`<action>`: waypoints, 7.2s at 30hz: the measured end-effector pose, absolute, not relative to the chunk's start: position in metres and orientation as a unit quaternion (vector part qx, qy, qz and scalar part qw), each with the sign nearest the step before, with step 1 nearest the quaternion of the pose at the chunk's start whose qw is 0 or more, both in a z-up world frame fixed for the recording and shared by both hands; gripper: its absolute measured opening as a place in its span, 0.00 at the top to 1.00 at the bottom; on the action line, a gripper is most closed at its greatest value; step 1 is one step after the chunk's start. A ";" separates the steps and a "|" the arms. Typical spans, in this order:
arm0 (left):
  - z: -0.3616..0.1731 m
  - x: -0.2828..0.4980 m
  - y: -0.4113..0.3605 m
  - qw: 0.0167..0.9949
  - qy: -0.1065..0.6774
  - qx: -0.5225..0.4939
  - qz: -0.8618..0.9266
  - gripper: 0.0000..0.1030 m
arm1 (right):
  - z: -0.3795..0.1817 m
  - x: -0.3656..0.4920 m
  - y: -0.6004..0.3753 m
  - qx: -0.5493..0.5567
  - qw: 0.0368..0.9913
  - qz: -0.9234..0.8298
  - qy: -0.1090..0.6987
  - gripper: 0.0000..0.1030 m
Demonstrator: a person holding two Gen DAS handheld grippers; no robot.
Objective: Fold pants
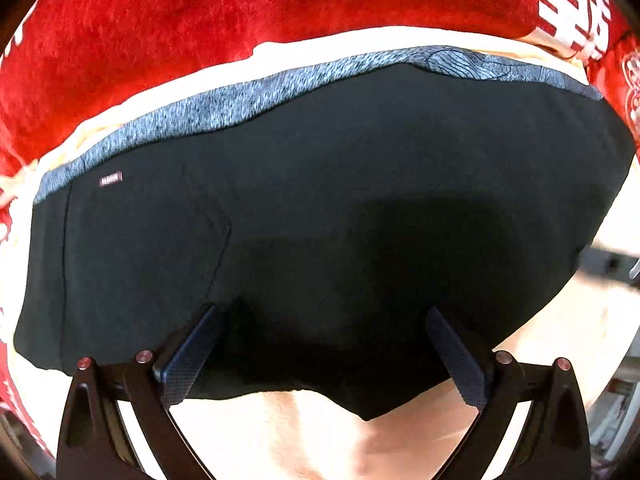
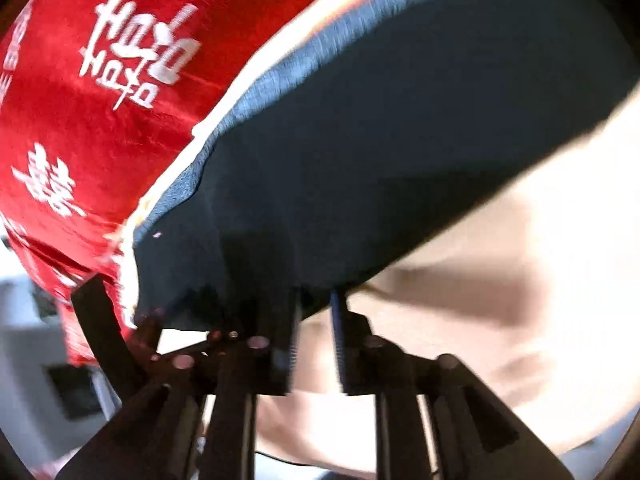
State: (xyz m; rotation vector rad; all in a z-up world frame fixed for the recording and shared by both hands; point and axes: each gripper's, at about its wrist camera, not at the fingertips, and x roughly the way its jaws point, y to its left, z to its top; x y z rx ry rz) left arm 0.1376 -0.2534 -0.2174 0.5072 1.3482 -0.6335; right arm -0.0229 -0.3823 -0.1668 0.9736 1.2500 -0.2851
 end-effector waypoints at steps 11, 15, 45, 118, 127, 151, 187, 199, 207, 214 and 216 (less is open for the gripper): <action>-0.182 0.192 -0.300 0.748 0.595 0.170 -0.239 0.00 | -0.139 0.014 -0.498 0.327 0.751 -0.155 0.552 0.71; -0.207 0.236 -0.339 0.764 0.592 0.163 -0.200 0.00 | -0.159 0.056 -0.504 0.306 0.757 -0.120 0.565 0.72; -0.195 0.124 -0.428 0.731 0.613 0.220 -0.205 0.00 | -0.144 -0.122 -0.696 0.296 0.721 -0.311 0.543 0.88; -0.186 0.046 -0.537 0.729 0.615 0.221 -0.204 0.00 | -0.198 -0.189 -0.702 0.648 0.698 -0.168 0.256 0.41; -0.189 0.042 -0.542 0.725 0.623 0.212 -0.204 0.00 | -0.194 -0.211 -0.685 0.658 0.678 -0.189 0.267 0.47; -0.185 0.001 -0.567 0.757 0.560 0.183 -0.282 0.15 | -0.113 -0.126 -0.664 0.493 0.782 -0.142 0.354 0.88; -0.147 0.167 -0.234 0.748 0.623 0.093 -0.211 0.16 | -0.147 0.024 -0.327 0.008 0.804 -0.018 0.594 0.53; -0.113 0.118 -0.346 0.658 0.610 0.131 -0.421 0.16 | -0.115 -0.023 -0.385 0.179 0.781 -0.085 0.592 0.53; -0.143 0.131 -0.350 0.606 0.665 0.103 -0.424 0.90 | -0.126 -0.049 -0.417 0.243 0.765 -0.118 0.585 0.53; -0.138 0.119 -0.316 0.607 0.659 0.145 -0.421 0.90 | -0.118 -0.064 -0.438 0.268 0.759 -0.133 0.578 0.53; -0.153 0.115 -0.312 0.603 0.672 0.139 -0.408 0.90 | -0.119 -0.064 -0.441 0.270 0.760 -0.131 0.576 0.53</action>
